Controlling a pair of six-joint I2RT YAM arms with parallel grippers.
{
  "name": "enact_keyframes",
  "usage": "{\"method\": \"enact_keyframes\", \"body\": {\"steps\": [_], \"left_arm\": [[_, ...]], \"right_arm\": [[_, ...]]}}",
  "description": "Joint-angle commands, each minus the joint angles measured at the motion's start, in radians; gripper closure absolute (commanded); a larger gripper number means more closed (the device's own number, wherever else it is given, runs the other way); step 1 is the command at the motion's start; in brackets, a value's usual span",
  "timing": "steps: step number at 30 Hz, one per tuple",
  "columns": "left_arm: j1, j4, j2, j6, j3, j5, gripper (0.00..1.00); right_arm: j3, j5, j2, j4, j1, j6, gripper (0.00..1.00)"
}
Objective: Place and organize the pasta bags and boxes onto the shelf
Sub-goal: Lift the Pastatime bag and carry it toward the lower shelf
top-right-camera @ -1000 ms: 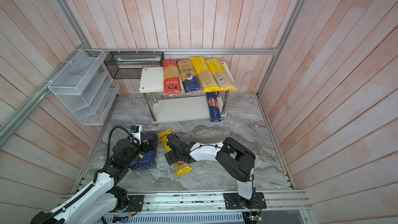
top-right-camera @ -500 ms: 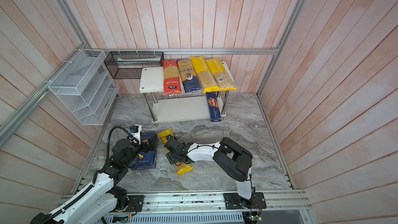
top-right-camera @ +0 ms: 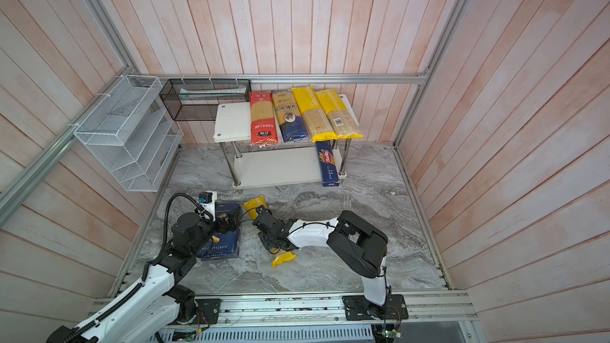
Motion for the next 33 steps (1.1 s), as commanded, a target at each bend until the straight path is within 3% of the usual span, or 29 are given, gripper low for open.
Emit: {"method": "enact_keyframes", "body": {"steps": [1,5,16,23,33], "left_arm": [[0.005,-0.003,-0.012,-0.004,-0.004,0.005,0.0],[0.005,-0.003,-0.01,-0.002,-0.003,0.006,0.0],[0.005,-0.003,-0.007,-0.003,-0.002,0.006,0.0],[0.005,-0.003,-0.007,-0.006,-0.001,0.001,0.0],[0.005,0.0,-0.018,0.0,-0.007,0.014,0.0]], "right_arm": [[-0.067,-0.032,0.012,-0.088,-0.018,0.033,0.49],[-0.104,-0.053,-0.048,-0.057,-0.04,0.053,0.68],[-0.166,-0.103,-0.196,0.002,-0.101,0.074,0.76],[-0.174,-0.13,-0.283,0.032,-0.148,0.072,0.88],[-0.157,-0.101,-0.391,0.011,-0.227,0.042,0.91]]}}
